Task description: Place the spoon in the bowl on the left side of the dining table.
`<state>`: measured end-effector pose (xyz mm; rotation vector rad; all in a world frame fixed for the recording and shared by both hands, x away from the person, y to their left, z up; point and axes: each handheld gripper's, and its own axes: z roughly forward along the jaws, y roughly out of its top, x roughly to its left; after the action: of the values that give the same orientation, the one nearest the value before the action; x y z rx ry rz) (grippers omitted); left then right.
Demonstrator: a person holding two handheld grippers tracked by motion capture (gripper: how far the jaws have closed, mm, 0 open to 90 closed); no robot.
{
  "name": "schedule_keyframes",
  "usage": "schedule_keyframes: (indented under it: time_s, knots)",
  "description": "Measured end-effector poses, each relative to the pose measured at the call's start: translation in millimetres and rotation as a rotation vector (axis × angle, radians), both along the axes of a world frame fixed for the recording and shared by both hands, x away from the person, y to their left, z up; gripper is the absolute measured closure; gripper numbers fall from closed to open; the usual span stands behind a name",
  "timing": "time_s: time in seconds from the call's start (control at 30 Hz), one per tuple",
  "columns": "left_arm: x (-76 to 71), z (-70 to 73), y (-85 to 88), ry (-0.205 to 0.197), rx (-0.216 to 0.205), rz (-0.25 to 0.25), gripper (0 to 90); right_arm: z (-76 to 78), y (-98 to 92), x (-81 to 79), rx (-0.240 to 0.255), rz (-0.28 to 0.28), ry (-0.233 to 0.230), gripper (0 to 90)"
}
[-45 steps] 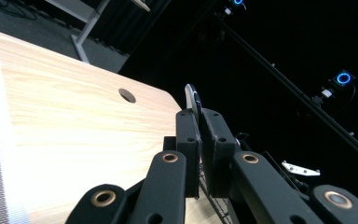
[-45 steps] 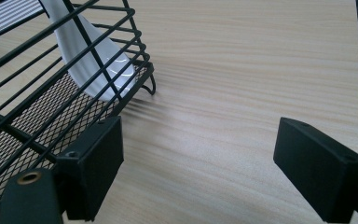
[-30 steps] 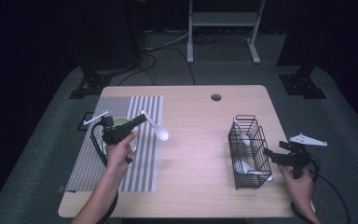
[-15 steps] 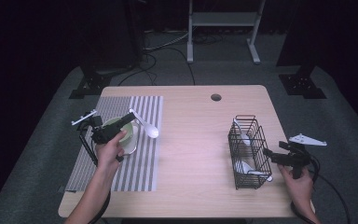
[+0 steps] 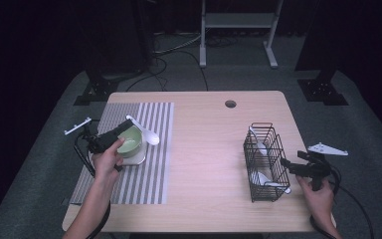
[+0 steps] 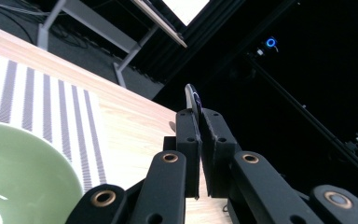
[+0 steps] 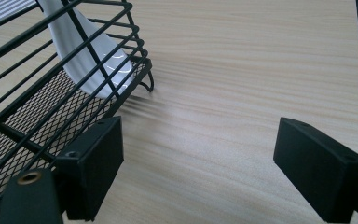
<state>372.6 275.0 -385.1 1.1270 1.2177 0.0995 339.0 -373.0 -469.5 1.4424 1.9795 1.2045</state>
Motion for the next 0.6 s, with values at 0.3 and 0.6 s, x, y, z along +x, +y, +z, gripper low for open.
schedule_keyframes:
  time_s: [0.3, 0.6]
  knots:
    - [0.3, -2.1, 11.8, 0.005, -0.006, 0.031, 86.4, 0.0, 0.0, 0.1, -0.001, 0.000, 0.000, 14.8]
    - [-0.2, -3.2, 24.5, 0.008, -0.004, 0.063, 86.4, 0.1, -0.1, -0.1, 0.001, -0.002, 0.001, 14.8]
